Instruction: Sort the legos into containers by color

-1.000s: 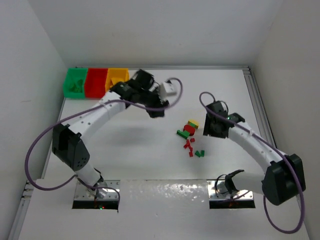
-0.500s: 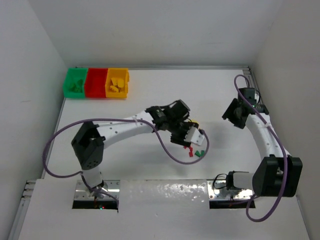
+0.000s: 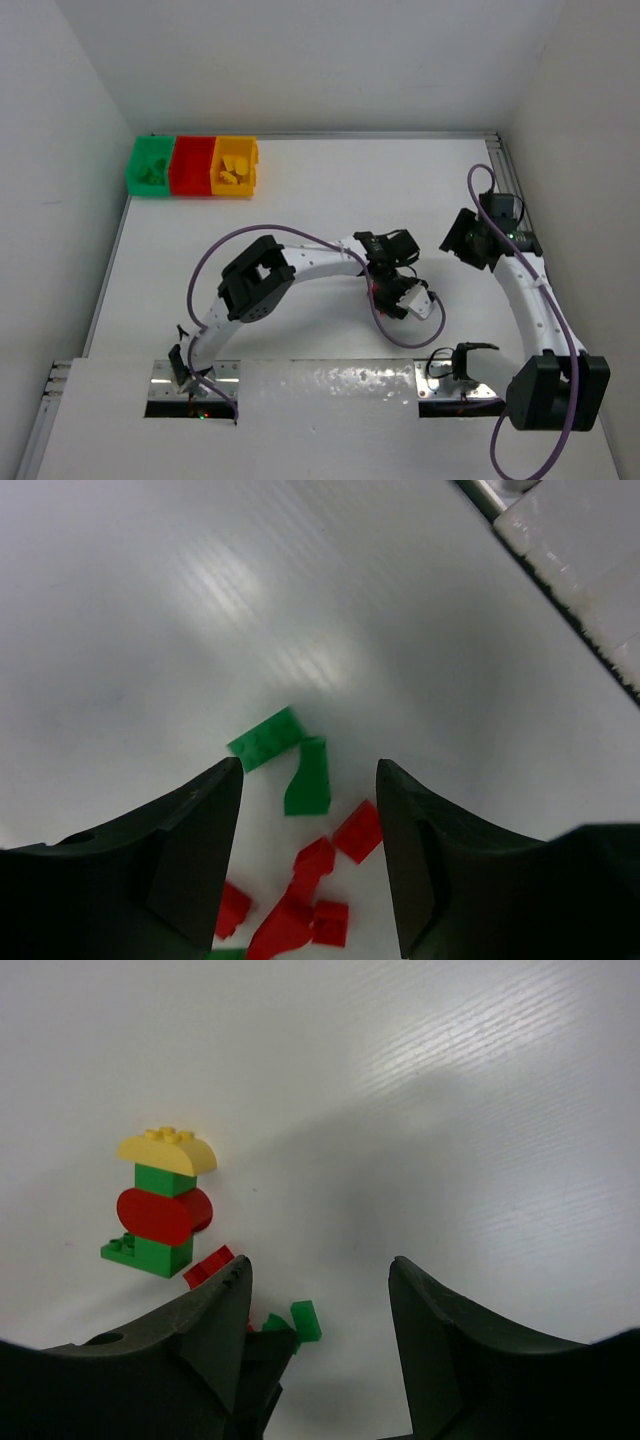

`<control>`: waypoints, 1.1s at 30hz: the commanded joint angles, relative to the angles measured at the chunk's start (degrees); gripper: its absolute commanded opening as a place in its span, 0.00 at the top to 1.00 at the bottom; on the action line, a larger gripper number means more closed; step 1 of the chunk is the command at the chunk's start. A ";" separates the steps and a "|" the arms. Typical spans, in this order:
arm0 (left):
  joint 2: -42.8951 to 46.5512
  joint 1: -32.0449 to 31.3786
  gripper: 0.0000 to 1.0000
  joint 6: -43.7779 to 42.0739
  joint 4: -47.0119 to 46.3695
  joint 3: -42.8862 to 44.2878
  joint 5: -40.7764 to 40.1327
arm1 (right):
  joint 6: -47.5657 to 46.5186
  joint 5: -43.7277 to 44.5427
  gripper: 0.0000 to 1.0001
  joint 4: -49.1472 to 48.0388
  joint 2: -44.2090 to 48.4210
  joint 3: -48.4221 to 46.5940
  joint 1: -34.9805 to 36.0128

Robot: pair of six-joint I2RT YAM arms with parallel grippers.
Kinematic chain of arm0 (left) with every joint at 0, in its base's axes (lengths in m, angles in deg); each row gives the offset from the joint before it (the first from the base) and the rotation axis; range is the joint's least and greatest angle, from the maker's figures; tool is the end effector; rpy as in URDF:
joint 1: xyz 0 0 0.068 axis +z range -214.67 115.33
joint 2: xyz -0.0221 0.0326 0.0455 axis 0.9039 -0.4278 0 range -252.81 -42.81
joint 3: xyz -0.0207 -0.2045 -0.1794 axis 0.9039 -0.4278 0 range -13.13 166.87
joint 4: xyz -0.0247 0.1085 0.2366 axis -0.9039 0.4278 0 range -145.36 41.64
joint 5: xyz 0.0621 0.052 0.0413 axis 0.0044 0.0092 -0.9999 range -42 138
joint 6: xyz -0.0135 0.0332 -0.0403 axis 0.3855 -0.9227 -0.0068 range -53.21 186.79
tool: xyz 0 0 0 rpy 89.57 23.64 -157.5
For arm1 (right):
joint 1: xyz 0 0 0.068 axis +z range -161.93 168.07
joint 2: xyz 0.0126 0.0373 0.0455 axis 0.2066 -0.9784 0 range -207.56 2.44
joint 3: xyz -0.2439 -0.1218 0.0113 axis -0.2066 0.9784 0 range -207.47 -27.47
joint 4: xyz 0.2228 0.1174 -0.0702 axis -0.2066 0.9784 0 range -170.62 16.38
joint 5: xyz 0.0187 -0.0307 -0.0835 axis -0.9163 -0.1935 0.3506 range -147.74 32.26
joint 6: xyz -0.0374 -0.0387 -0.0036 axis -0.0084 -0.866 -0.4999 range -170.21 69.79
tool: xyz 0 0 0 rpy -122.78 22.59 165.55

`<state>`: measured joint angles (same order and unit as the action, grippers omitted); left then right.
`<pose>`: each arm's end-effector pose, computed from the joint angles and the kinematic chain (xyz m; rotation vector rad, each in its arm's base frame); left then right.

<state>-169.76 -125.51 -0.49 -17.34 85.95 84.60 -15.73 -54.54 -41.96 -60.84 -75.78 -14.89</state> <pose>0.2082 -0.4166 0.1694 2.3944 0.9625 -0.8191 0.2181 -0.0133 0.2558 0.8280 2.3712 0.1565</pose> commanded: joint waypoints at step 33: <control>1.88 -2.18 1.00 17.78 2.05 10.67 -8.30 | 0.33 -5.14 0.44 -4.82 3.61 3.67 0.24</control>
<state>-171.95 -127.74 12.84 -16.79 89.10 74.90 -15.28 -59.85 -45.04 -57.46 -71.37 -14.80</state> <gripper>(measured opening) 0.128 0.558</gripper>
